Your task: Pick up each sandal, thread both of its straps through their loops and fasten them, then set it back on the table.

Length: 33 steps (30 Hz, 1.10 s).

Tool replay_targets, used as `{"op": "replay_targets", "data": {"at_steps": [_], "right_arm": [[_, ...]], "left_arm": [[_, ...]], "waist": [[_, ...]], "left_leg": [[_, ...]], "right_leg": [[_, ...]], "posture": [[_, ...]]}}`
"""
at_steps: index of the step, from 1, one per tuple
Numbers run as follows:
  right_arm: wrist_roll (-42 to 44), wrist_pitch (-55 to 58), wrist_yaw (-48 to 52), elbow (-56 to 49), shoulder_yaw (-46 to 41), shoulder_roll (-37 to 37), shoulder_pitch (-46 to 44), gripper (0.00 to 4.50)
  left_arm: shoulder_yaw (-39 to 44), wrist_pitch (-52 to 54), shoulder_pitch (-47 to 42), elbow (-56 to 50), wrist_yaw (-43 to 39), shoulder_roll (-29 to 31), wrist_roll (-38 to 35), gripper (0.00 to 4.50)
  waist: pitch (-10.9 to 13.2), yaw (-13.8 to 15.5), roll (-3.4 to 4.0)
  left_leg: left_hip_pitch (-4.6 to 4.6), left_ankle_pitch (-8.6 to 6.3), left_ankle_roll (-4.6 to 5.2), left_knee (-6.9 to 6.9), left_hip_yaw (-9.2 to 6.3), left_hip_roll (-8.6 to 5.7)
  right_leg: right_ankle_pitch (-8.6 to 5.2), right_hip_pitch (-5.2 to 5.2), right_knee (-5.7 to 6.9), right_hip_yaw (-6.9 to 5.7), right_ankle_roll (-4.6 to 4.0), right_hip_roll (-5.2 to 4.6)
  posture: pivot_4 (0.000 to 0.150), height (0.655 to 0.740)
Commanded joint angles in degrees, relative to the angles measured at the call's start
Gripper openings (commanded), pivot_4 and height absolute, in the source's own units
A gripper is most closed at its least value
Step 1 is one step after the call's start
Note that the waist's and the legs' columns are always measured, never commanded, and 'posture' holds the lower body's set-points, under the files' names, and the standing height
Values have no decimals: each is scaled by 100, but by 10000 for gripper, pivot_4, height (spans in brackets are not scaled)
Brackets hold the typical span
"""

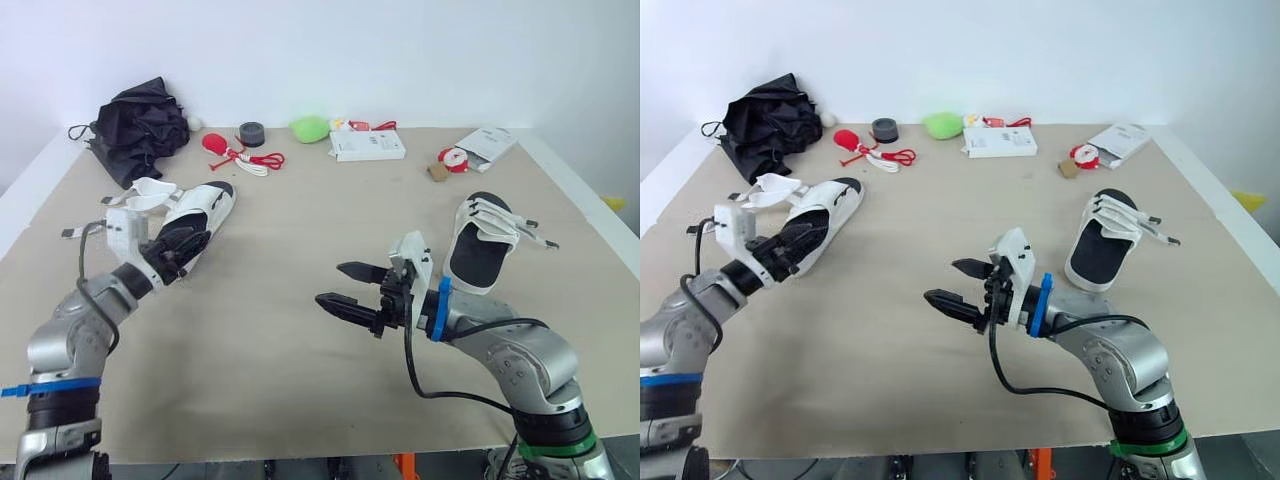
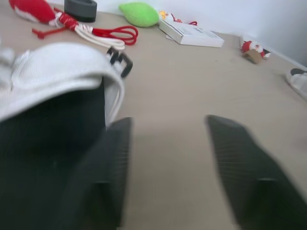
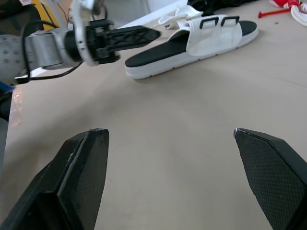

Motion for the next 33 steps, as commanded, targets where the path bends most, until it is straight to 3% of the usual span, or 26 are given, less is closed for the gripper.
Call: {"op": "replay_targets", "data": {"at_steps": [1,10,21,26,31,33], "right_arm": [[76,-85,-76,-229,-33,79,-32,45000],[931,110,-304,-869,-425,245,179,45000],[872,49,-483,-805,-284,150,221,45000],[928,-28,-514,-754,-347,227,72,45000],[419,-404,-479,-793,-122,176,76,45000],[293,-495,-465,-732,-41,195,101,45000]], "left_arm": [[-54,172,-550,347,220,-119,92,44735],[-438,655,-1316,1120,836,-142,793,44735],[-712,888,-1224,919,1003,-170,1295,44735],[-1011,217,-1984,2228,1012,-554,1815,44735],[-1007,-372,-2568,3357,1027,-712,2110,44735],[-959,-534,-2613,3527,997,-757,2131,39302]], "waist": [[-1,-8,-4],[1,-31,-7],[2,-30,-14],[2,27,-16],[1,-11,-18],[1,-23,-17]], "left_leg": [[0,1,0,0,3,1],[-1,0,-3,-6,0,3],[0,1,-5,-4,7,2],[0,11,-3,0,-7,-7],[0,14,0,0,8,-8],[0,14,0,-3,11,-7]], "right_leg": [[2,-1,0,3,1,1],[13,-5,3,8,-26,9],[15,-6,2,5,-23,-4],[16,2,2,-6,-12,9],[16,-2,0,0,12,-7],[16,-6,1,1,10,-8]], "posture": [[1500,7400],[1500,7400],[1500,7400],[1500,7400],[1500,7400],[1500,7400]]}}
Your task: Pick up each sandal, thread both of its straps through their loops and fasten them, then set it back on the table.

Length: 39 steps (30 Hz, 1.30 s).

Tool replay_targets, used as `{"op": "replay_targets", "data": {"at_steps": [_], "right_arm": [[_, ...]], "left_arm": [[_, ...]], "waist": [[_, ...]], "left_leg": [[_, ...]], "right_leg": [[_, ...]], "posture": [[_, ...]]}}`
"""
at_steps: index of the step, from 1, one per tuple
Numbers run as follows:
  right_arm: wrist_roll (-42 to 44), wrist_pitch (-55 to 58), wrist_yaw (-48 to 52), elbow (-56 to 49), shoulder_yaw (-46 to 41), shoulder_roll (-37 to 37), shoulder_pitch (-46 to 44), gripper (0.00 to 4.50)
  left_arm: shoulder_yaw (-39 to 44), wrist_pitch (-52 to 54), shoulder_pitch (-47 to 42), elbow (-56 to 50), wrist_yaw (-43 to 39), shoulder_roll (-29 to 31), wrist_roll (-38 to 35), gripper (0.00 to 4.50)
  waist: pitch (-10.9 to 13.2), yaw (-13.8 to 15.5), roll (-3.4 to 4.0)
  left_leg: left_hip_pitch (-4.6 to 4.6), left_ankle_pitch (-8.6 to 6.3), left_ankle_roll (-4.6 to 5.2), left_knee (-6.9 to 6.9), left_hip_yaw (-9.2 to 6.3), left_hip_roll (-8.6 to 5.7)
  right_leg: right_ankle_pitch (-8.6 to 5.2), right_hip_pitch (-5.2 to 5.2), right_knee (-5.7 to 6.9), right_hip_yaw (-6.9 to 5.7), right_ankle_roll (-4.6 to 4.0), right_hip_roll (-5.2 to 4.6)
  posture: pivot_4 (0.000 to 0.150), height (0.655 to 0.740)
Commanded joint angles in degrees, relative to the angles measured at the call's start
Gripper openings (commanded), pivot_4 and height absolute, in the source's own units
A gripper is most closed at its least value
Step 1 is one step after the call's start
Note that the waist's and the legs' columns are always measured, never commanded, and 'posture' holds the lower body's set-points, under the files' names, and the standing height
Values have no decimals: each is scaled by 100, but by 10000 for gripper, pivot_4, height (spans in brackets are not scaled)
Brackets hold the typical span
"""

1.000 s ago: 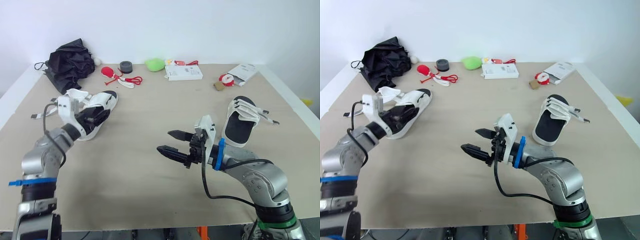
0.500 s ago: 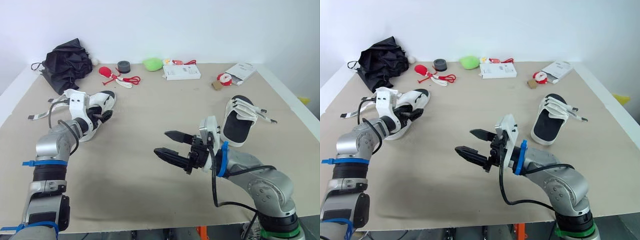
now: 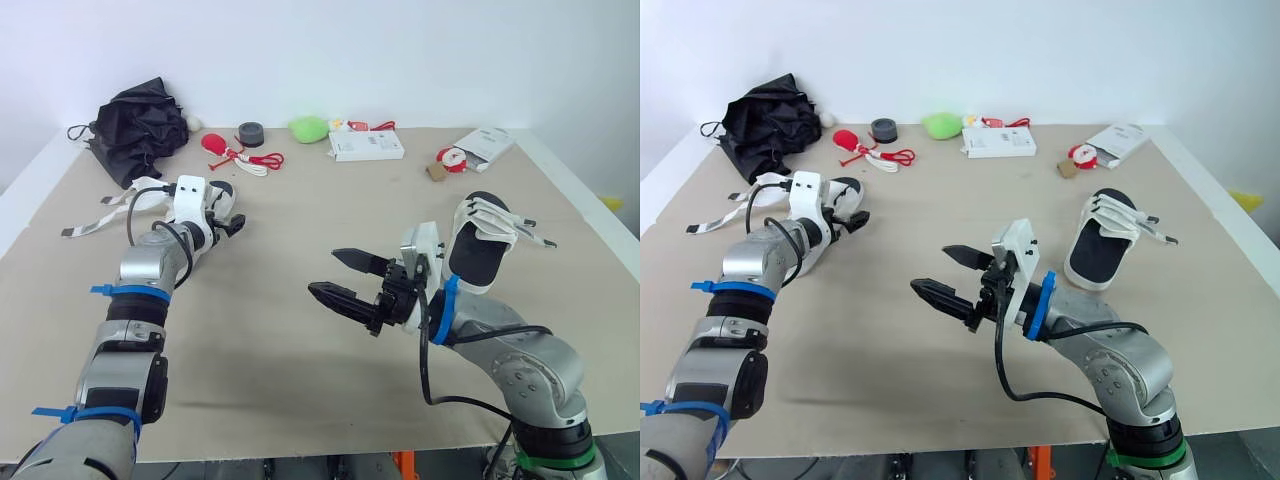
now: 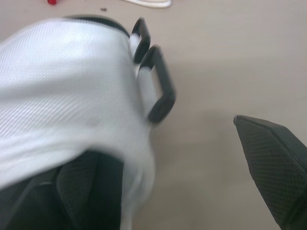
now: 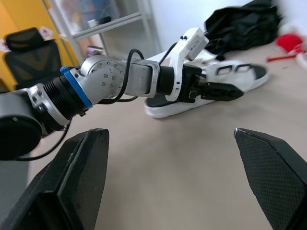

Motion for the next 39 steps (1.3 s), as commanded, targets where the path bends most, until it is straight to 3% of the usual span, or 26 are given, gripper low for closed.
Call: {"op": "replay_targets", "data": {"at_steps": [1,8,9,15,20,24,29,38,39], "right_arm": [[-182,-253,18,-68,95,21,-24,45000],[-399,-366,24,41,158,30,26,45000],[-414,-369,31,53,158,29,25,45000],[-386,-343,58,101,88,6,-33,45000],[-247,-326,234,162,-243,-245,40,45000],[-120,-292,424,251,-520,-505,110,45000],[31,-163,729,455,-836,-987,153,45000],[160,104,1419,1000,-889,-1648,200,45000],[-2,79,1424,1130,-772,-1682,116,42390]], "left_arm": [[85,-290,-104,267,-60,-86,62,35749],[216,-601,83,276,-27,-57,184,2851],[207,-621,107,236,-48,-58,199,526],[168,-767,311,-483,-717,-192,-75,526],[-655,-374,1296,-2718,-2922,242,-663,526],[-1150,-796,1797,-3448,-4301,888,-689,526],[-1601,-1559,1889,-3359,-5374,1256,-474,526],[-2039,-2735,1731,-2449,-5615,605,47,526],[-2057,-2795,1726,-2392,-5629,563,78,68]], "waist": [[0,0,0],[0,11,0],[0,9,0],[0,5,0],[0,12,0],[1,3,1],[2,3,4],[2,19,5],[1,19,6]], "left_leg": [[0,0,0,-2,-1,0],[-5,0,0,2,-2,-5],[-5,0,0,2,-1,-5],[-4,0,-1,2,-2,0],[-22,-1,2,3,-3,-10],[-22,-5,7,3,-1,-12],[-14,1,-1,2,-4,4],[-18,16,13,8,-1,-2],[-18,16,13,8,-1,-2]], "right_leg": [[3,0,1,2,-10,-1],[12,0,0,0,-20,-6],[12,0,0,0,-19,-6],[14,-2,1,0,-22,-4],[17,-11,0,5,-31,-11],[13,-14,-2,3,-37,-15],[2,-14,0,-8,-43,-4],[9,-10,-4,1,-21,-6],[16,-10,-4,3,-9,-6]], "posture": [[1500,7400],[1500,7400],[1500,7400],[1500,7400],[1500,7400],[1500,7400],[1500,7400],[1500,7400],[1500,7400]]}}
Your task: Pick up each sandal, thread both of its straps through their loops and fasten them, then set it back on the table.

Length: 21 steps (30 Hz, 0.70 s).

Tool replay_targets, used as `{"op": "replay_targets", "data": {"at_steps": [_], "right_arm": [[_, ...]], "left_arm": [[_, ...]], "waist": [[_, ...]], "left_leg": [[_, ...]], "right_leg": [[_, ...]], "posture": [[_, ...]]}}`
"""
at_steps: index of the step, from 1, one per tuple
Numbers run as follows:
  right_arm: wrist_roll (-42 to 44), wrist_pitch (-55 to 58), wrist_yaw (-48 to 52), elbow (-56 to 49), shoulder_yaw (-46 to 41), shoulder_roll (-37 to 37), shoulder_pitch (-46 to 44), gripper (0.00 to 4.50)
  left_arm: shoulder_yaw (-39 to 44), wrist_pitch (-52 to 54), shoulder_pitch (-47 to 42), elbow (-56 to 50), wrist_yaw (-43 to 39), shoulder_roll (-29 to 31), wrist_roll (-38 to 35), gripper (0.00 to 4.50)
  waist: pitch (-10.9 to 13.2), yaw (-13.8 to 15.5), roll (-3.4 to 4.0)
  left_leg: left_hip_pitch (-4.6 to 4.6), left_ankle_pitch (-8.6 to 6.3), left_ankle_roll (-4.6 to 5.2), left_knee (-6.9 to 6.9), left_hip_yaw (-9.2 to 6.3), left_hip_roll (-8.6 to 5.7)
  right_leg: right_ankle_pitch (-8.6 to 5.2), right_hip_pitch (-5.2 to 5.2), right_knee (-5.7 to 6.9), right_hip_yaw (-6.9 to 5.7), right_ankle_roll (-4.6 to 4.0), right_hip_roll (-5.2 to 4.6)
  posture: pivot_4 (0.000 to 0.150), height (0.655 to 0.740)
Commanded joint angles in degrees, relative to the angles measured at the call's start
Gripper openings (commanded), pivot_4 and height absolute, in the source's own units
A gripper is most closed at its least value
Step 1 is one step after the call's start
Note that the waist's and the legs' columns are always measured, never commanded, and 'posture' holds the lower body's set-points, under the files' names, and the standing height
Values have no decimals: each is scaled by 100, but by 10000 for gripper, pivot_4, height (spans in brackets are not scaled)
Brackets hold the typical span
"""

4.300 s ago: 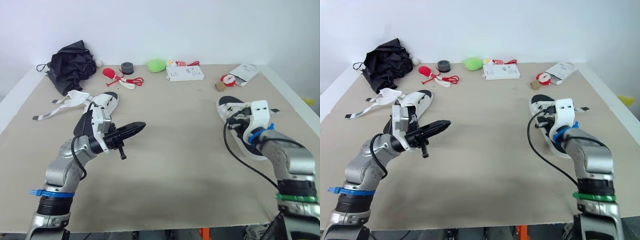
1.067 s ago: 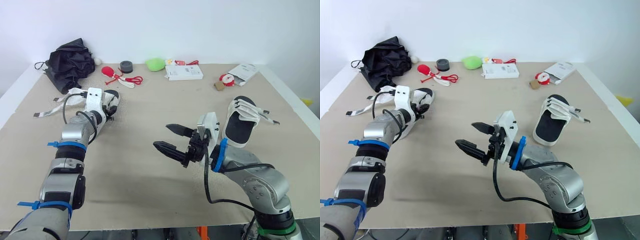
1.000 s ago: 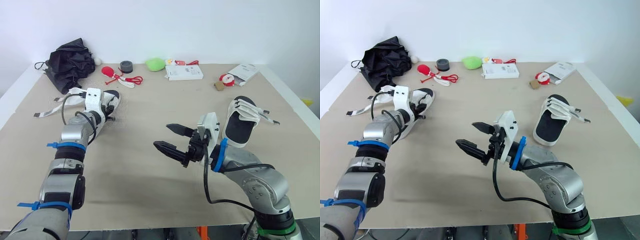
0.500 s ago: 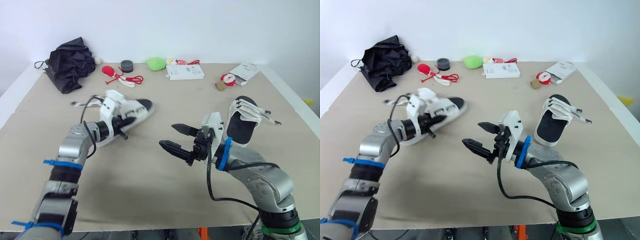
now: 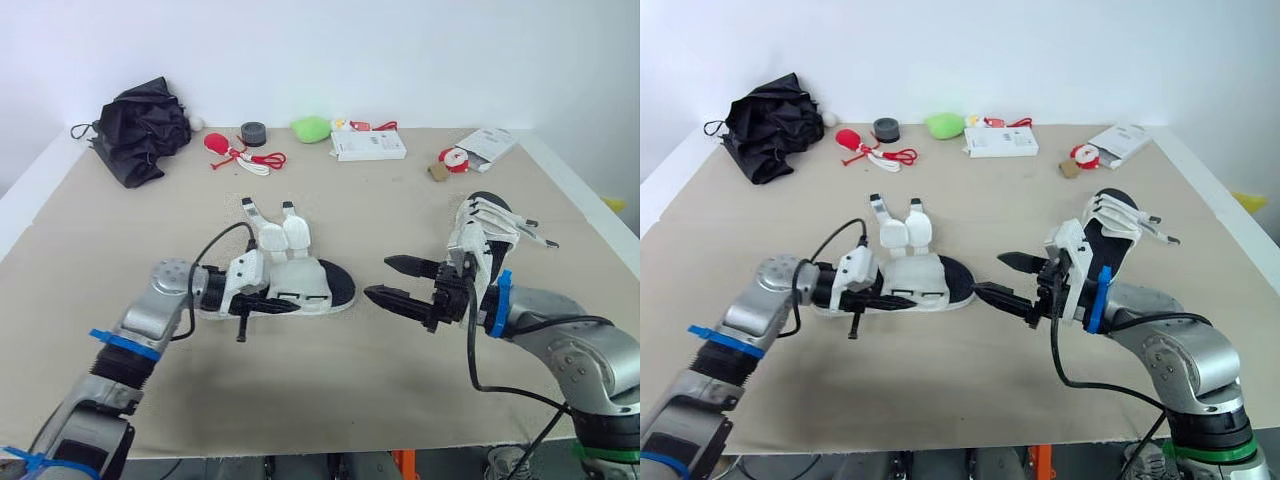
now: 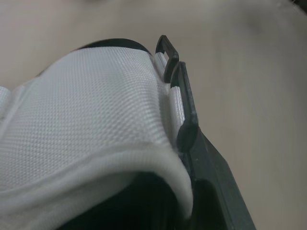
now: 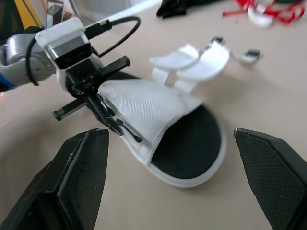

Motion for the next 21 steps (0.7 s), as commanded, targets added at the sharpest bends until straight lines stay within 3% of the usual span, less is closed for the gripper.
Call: {"op": "replay_targets", "data": {"at_steps": [1,2,6,9,21], "right_arm": [[-254,-58,131,230,147,-157,-222,39439],[-363,-64,179,385,252,-179,-307,36571],[-540,-187,630,723,574,-191,-632,18263],[-733,-294,1028,914,883,-250,-832,1420],[-1832,-758,1985,2473,2100,163,-2087,570]], "left_arm": [[-89,-276,-80,95,-49,-132,112,0],[-85,-319,-80,131,-25,-185,120,0],[-54,-256,-51,152,-39,-304,60,0],[-55,-295,-6,142,-24,-343,77,0],[8,-64,29,-79,-346,-472,-200,0]], "waist": [[-1,-1,2],[-1,-3,2],[-3,-1,6],[-4,4,9],[-5,2,12]], "left_leg": [[1,0,0,-1,-1,0],[0,0,0,0,-3,0],[2,2,4,0,-3,1],[1,3,5,0,-4,0],[-3,3,8,5,-3,-7]], "right_leg": [[1,0,0,1,1,1],[0,0,0,-1,2,2],[2,0,2,-1,3,5],[2,0,2,-1,5,17],[10,0,2,0,4,18]], "posture": [[1500,7400],[1500,7400],[1500,7400],[1500,7400],[1500,7400]]}}
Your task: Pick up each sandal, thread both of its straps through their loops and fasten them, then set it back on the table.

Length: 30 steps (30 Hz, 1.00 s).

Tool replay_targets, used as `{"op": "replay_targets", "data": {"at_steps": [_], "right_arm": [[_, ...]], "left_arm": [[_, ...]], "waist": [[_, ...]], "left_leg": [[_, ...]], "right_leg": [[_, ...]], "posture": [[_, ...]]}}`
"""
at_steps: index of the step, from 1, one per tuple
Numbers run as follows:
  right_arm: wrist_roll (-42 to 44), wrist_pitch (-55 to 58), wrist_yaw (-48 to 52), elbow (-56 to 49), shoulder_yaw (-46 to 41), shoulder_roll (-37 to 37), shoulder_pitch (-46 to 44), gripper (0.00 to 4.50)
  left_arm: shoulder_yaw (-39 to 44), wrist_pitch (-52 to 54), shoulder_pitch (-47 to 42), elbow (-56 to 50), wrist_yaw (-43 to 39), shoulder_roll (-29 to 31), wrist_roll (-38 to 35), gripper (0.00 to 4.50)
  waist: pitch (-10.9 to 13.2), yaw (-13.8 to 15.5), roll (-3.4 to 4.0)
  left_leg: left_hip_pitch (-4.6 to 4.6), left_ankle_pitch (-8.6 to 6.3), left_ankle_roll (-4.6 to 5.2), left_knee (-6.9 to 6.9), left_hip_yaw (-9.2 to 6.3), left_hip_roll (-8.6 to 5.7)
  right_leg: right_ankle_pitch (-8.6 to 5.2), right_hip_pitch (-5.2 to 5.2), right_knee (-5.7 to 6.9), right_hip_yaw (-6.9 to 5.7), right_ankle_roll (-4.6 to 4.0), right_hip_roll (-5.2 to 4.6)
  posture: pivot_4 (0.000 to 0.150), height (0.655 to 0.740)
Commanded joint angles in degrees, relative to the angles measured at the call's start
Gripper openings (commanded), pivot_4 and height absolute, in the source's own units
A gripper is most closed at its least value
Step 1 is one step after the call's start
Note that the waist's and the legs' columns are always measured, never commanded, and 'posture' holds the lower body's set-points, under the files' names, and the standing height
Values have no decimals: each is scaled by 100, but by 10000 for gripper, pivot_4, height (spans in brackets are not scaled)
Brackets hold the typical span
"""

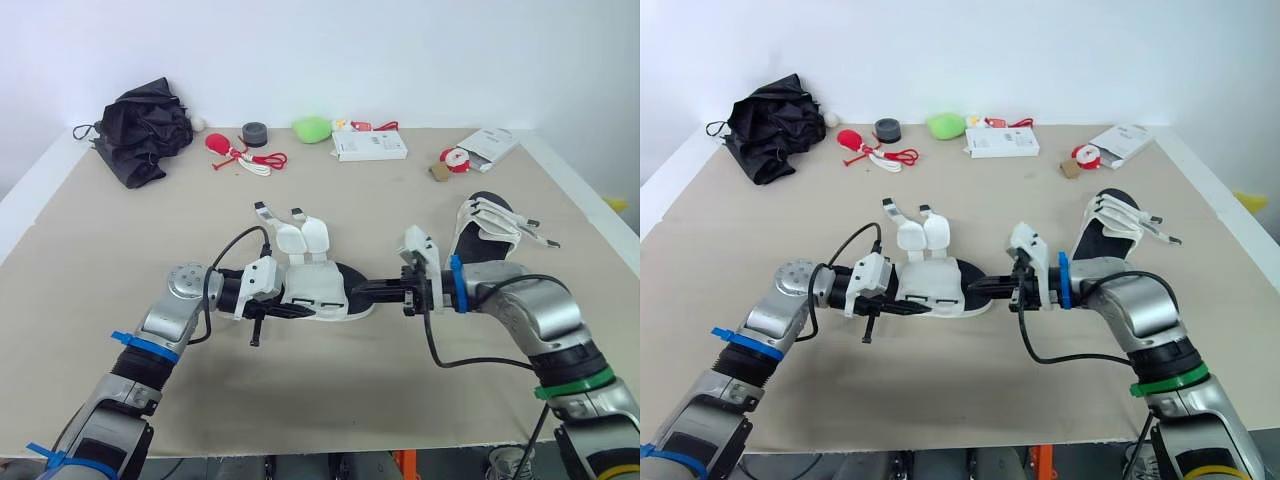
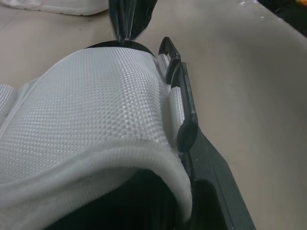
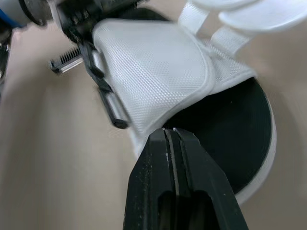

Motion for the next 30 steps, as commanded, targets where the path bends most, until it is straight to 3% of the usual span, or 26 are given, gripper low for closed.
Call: {"op": "replay_targets", "data": {"at_steps": [1,11,17,23,26,30], "right_arm": [[-229,-236,267,280,96,142,-310,570],[-1146,-528,494,925,760,439,-580,570],[-1813,-544,551,1578,1255,537,-764,570],[-1867,-655,694,1705,1152,639,-854,570],[-1917,-693,709,1775,1136,686,-883,0],[-1951,-729,735,1840,1119,747,-890,0]], "left_arm": [[-80,85,3,-196,-177,-116,-204,0],[-236,-311,-101,331,-9,-271,286,0],[-235,-324,-132,424,49,-316,398,0],[-139,-319,-168,401,171,-231,464,0],[-36,122,-205,233,58,-118,247,10220],[84,514,-193,-70,40,68,58,28321]], "waist": [[1,-1,1],[-12,0,23],[-33,-3,31],[-36,-4,35],[-36,-13,35],[-36,-36,35]], "left_leg": [[-1,0,0,0,1,0],[3,1,3,5,4,0],[47,11,15,5,12,4],[116,8,7,2,14,5],[115,11,12,-3,14,5],[111,13,12,-8,16,10]], "right_leg": [[1,-1,0,0,-2,0],[5,3,1,-3,6,1],[0,38,1,-8,-12,-20],[-2,80,-1,-27,-15,-54],[-3,79,-1,-28,-18,-54],[-4,81,0,-26,-23,-49]], "posture": [[1500,7400],[1500,7400],[1500,7400],[1500,7400],[1500,7400],[1500,7400]]}}
